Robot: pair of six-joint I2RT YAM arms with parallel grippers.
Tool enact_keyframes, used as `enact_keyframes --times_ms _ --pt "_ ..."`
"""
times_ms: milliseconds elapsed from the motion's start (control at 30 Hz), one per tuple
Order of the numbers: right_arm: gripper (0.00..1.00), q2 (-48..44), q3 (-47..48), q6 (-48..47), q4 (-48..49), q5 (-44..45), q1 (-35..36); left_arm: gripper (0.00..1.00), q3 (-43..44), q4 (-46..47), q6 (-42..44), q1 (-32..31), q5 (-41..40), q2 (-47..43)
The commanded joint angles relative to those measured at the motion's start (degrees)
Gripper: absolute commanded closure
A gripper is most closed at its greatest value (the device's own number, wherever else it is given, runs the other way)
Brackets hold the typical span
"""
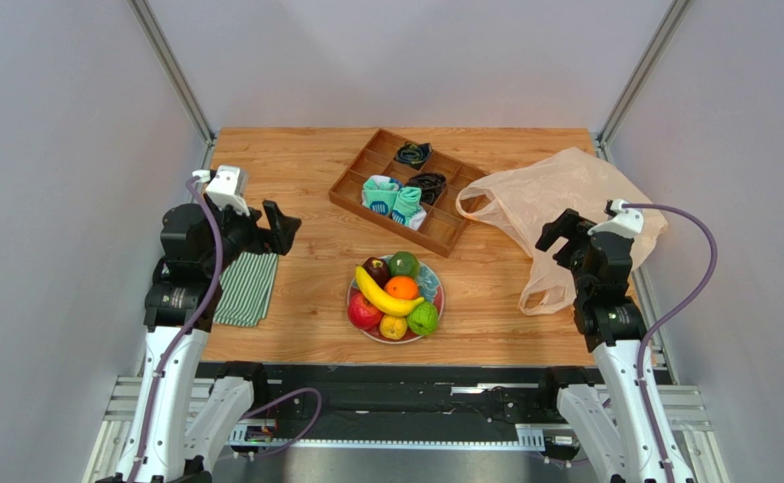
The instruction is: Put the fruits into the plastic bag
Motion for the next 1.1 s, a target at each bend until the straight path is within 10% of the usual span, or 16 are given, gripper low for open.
enact_keyframes --times_ms 0,567,800,1067 --pt "0.09 0.0 3.2 -0.2 0.1 -0.7 -0.1 0.01 1.1 2.6 -0.7 0.0 0.9 -0.8" --pt "0.15 7.0 10.0 -3.3 -3.4 -6.5 0.2 0.01 5.7 3.2 -1.4 -0.6 11.4 7.3" --pt "0.16 23.2 19.9 -7.5 -12.1 14.5 13.2 0.02 17.0 -2.4 2.2 -11.8 0.4 12.3" --pt "0.14 42.3 26.1 -9.3 -15.0 25.7 18.1 0.01 16.4 1.1 -0.4 -12.4 7.9 17.7"
